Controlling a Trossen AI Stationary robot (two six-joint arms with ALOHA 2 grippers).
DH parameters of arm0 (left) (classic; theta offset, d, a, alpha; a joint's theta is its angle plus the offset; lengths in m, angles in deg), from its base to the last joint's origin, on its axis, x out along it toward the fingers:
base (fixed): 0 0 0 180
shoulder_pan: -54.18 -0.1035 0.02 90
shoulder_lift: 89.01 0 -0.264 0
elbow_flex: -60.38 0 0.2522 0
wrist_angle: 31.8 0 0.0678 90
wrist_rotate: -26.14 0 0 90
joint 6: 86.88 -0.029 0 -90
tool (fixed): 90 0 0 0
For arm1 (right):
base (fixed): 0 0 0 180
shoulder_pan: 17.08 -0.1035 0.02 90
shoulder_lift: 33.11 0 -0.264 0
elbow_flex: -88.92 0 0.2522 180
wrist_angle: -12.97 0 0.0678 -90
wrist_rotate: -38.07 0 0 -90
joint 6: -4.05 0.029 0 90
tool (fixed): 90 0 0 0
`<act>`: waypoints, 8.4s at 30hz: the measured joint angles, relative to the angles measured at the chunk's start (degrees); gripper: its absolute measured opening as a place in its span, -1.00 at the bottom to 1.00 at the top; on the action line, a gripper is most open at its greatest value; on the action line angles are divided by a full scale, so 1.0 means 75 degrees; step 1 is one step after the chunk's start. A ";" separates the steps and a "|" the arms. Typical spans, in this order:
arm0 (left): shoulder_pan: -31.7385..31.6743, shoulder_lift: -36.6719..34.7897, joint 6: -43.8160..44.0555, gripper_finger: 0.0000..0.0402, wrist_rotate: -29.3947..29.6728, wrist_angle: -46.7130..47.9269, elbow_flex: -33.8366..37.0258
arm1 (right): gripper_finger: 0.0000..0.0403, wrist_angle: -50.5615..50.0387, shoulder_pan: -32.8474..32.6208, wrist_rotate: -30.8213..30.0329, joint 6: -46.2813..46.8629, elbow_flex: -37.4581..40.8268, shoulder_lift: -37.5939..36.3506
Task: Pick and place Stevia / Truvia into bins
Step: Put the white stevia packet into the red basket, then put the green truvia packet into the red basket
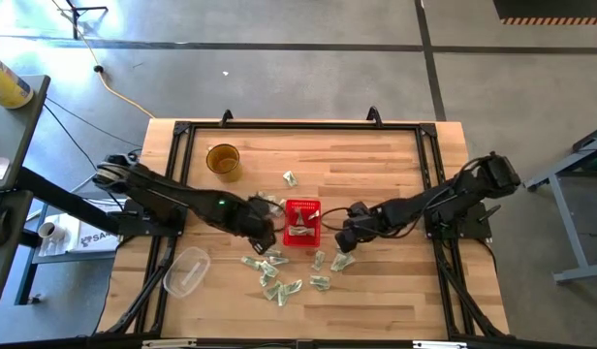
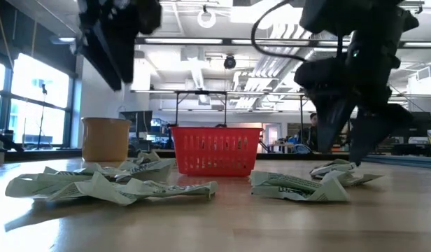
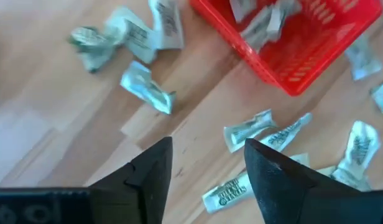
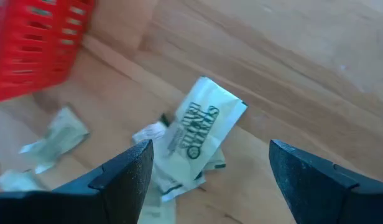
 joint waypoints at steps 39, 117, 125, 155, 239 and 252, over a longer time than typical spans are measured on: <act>0.0484 -0.2736 0.1527 0.14 0.2539 0.3930 0.0000 | -0.65 -0.2359 0.0263 0.0244 0.0701 -0.2611 0.2330; -0.1615 0.1698 0.0314 0.14 -0.1574 -0.2666 0.1515 | 0.45 -0.6089 -0.0100 -0.2911 -0.1703 -0.3745 -0.0349; -0.1609 0.1698 0.0635 0.14 -0.0870 -0.1942 0.1521 | 0.45 -0.6066 0.0111 -0.2992 -0.1906 -0.3742 -0.0349; -0.2116 0.1865 -0.0903 -0.73 -0.0559 -0.2977 0.1774 | 0.45 -0.5898 0.0567 -0.2870 -0.1874 -0.3742 -0.0346; 0.1339 -0.1557 0.0041 -0.08 0.0248 -0.0277 0.1801 | 0.16 0.1276 -0.1108 -0.1231 -0.4322 0.0273 0.0538; 0.1337 -0.1557 0.0048 -0.08 0.0254 -0.0437 0.1801 | -0.26 0.1172 -0.1044 -0.0785 -0.4267 -0.0012 0.0546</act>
